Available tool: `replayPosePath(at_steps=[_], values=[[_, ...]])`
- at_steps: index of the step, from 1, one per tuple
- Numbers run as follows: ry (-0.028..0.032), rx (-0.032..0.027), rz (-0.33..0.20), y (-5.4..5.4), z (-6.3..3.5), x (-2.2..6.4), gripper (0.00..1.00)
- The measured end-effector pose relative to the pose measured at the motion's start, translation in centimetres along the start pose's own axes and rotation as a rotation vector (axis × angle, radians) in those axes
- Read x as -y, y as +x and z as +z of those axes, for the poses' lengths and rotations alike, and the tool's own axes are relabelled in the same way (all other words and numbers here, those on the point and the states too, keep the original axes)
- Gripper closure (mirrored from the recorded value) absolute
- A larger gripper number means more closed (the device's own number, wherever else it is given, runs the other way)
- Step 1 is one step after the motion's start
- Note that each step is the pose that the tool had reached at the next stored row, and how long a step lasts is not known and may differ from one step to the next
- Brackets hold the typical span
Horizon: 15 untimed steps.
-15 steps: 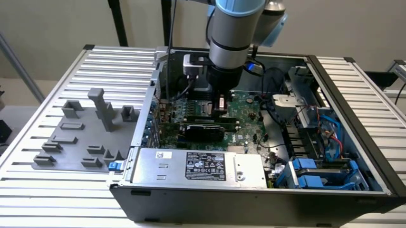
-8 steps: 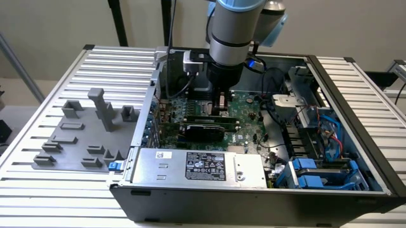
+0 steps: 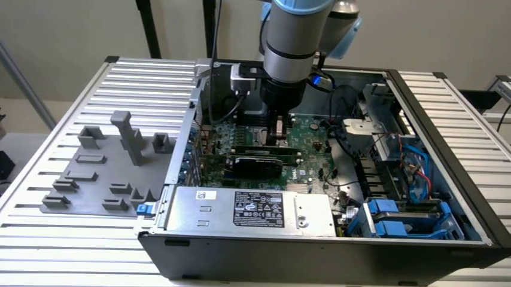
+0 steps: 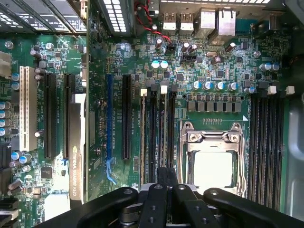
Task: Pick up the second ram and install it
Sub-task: 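Insert the second ram into the second slot, then press down the second ram until it locks into place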
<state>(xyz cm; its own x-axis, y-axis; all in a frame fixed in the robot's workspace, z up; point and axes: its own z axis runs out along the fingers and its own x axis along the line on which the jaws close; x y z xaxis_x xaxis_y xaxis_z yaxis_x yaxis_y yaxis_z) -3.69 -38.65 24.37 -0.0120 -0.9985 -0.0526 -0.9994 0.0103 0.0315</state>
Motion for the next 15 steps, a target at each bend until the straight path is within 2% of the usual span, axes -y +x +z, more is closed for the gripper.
replayPosePath(at_steps=[15], values=[[-0.0001,-0.0001,0.000,0.00,0.02,0.00,0.89]])
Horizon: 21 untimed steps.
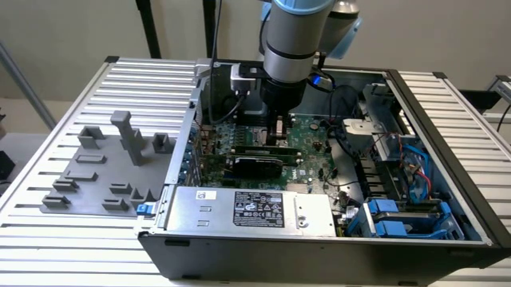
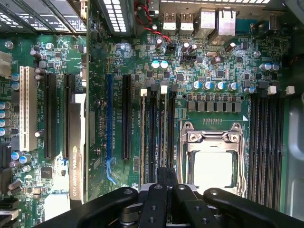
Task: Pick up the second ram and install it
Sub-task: 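Press down the second ram until it locks into place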
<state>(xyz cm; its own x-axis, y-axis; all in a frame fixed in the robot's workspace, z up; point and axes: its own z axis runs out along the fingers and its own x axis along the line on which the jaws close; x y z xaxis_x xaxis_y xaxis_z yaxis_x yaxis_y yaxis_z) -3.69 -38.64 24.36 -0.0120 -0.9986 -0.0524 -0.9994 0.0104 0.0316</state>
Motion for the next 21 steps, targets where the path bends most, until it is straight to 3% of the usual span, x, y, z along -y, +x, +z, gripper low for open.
replayPosePath(at_steps=[14,18,19,21], values=[[0.0004,-0.0028,0.000,-0.2,1.75,-0.25,0.89],[0.0004,-0.0015,0.000,-0.3,1.70,-0.25,0.89],[-0.0006,0.0002,0.000,-0.3,1.49,-0.26,0.89],[-0.0052,-0.0024,0.000,-0.3,0.72,-0.28,0.89]])
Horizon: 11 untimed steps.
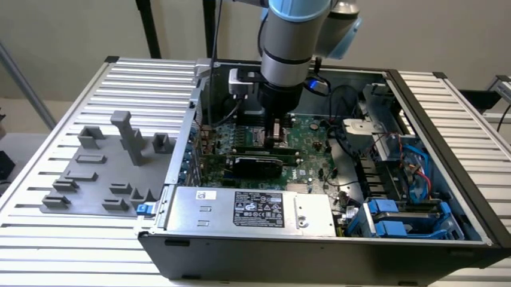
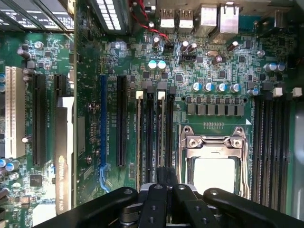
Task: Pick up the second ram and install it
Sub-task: 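Press down the second ram until it locks into place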
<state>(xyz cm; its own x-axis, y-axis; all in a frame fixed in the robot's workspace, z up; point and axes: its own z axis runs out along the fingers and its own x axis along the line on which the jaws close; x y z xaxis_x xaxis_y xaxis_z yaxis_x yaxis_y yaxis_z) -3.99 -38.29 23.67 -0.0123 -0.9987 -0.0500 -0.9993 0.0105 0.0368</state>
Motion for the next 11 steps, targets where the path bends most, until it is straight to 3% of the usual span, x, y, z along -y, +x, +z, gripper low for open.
replayPosePath(at_steps=[3,11], values=[[-0.0051,-0.0001,0.000,-0.03,-0.60,0.01,0.89],[-0.0054,-0.0001,0.000,-0.03,-0.61,0.02,0.89]])
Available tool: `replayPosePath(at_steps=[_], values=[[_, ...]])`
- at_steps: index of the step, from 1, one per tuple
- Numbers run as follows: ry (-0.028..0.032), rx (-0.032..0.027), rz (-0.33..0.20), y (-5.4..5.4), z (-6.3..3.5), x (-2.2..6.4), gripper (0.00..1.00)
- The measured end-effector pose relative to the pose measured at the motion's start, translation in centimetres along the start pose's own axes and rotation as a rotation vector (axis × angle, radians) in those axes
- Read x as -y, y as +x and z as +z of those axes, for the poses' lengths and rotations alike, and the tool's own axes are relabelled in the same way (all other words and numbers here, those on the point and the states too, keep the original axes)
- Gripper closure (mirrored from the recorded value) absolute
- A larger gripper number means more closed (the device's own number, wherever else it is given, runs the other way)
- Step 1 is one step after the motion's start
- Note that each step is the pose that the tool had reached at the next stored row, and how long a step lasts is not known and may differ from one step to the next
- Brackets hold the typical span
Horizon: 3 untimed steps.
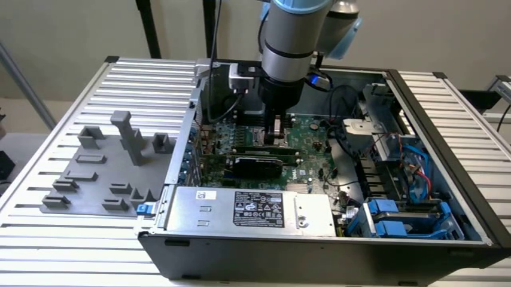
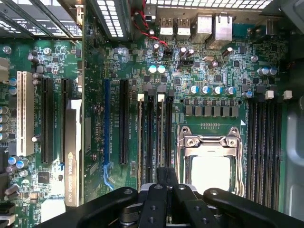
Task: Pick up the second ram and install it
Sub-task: 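Press down the second ram until it locks into place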
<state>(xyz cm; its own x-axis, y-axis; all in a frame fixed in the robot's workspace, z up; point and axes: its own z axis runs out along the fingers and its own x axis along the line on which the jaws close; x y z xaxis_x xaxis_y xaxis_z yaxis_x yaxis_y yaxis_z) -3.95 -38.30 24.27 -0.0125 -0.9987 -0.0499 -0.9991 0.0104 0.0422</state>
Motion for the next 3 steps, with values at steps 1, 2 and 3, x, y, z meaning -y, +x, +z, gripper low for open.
replayPosePath(at_steps=[1,2,3], values=[[0.0000,0.0000,0.000,0.00,0.00,0.00,0.89],[0.0000,0.0000,0.000,0.00,0.00,0.00,0.89],[0.0000,0.0001,0.000,0.00,0.00,0.00,0.89]])
